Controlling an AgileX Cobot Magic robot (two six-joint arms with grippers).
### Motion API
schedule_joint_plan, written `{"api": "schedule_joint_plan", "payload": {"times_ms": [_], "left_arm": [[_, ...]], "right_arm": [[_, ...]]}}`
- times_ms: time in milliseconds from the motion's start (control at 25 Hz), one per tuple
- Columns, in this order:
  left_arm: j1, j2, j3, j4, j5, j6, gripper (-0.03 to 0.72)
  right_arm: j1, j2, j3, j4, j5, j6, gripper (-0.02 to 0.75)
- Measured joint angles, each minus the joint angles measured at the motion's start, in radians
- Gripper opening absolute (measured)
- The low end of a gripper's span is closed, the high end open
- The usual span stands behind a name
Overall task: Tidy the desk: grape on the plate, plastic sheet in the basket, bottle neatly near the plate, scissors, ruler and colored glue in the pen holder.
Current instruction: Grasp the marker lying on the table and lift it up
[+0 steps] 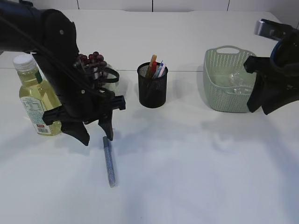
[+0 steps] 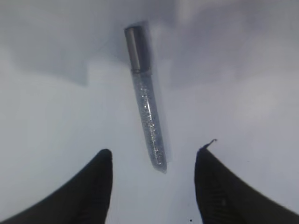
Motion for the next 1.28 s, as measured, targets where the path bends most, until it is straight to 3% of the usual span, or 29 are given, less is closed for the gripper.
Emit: {"api": "schedule_joint_plan", "payload": {"times_ms": [1280], "left_arm": [[0.0, 0.141, -0.005, -0.042, -0.078, -0.01, 0.374]], "right_arm": [[0.0, 0.0, 0.0, 0.029, -0.001, -0.008, 0.276]]}}
